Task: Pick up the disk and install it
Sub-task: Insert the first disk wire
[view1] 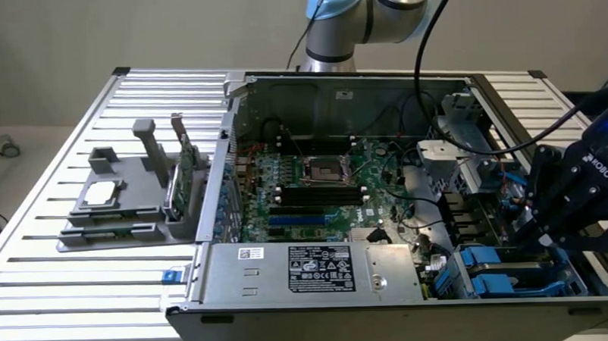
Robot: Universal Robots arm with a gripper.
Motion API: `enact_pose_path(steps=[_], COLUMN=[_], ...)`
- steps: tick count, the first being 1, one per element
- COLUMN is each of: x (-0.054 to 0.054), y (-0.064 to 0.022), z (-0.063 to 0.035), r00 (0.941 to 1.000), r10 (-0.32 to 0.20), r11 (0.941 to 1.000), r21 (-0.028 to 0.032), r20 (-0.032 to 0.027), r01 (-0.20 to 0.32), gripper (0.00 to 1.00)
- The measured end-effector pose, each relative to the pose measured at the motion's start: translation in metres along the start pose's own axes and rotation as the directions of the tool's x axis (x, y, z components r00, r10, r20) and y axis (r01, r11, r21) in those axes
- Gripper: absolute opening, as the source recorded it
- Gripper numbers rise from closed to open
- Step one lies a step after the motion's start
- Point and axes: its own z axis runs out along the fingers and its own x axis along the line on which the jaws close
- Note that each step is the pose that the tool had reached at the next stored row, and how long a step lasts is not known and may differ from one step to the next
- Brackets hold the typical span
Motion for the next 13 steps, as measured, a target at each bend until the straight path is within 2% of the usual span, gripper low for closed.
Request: enact_pose_path(steps=[13], x=[-0.0001], y=[0.0006], z=[0.0017], r00=[0.9997], r10=[0.023], r11=[0.9997], r21=[0.0013], r20=[-0.0047], r01=[-0.023], gripper=[0.17])
